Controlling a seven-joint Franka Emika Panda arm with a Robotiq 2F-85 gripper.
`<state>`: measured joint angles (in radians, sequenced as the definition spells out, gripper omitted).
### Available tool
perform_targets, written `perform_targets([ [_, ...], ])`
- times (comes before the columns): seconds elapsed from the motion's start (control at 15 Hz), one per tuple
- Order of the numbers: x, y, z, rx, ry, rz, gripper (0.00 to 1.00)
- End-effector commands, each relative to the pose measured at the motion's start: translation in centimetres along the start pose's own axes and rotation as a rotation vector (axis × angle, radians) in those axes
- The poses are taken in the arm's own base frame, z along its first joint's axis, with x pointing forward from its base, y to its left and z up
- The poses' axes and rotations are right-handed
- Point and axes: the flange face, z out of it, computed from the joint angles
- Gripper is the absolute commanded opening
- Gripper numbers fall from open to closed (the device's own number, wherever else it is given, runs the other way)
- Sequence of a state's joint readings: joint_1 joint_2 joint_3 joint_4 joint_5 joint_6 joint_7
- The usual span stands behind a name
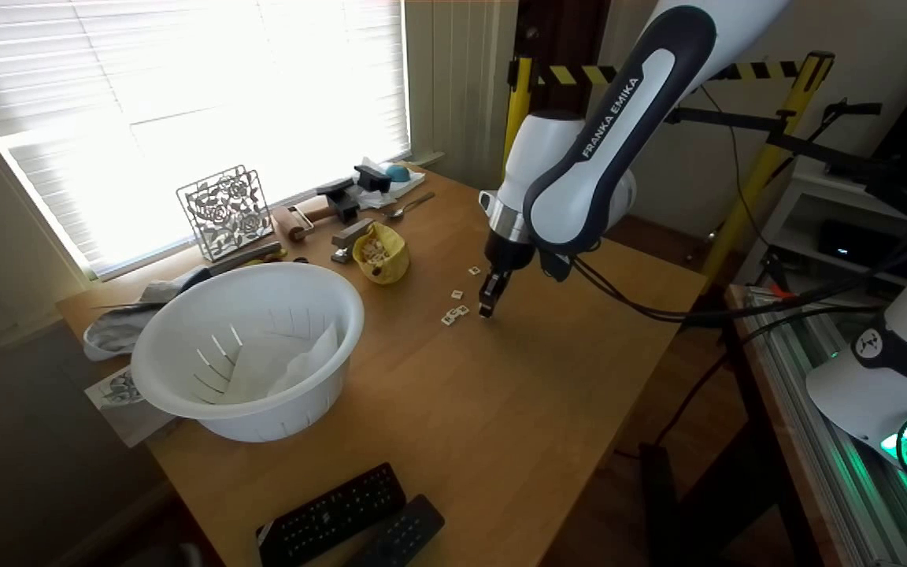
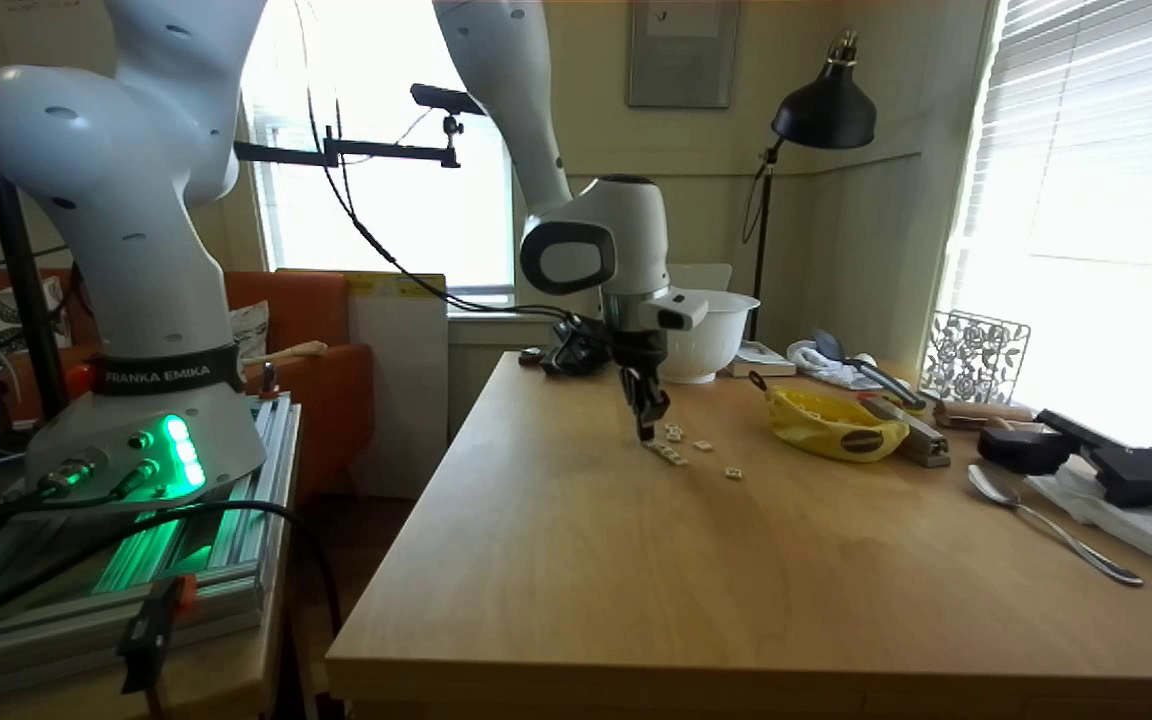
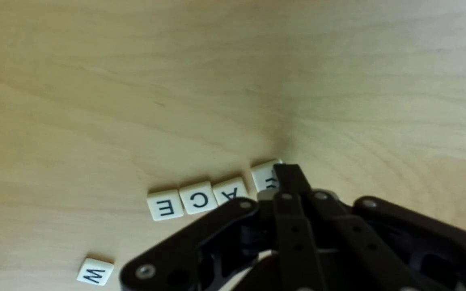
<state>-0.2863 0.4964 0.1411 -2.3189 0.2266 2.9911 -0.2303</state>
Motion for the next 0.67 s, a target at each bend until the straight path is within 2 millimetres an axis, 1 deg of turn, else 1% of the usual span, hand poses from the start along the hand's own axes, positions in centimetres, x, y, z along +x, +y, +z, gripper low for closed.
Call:
perform_targets([
  [0.0, -0.4, -0.8, 1.0, 0.015, -0.011, -0.028, 0.0],
  [0.6, -1.0, -5.1, 2.4, 0.059, -0.038, -0.092, 0.0],
])
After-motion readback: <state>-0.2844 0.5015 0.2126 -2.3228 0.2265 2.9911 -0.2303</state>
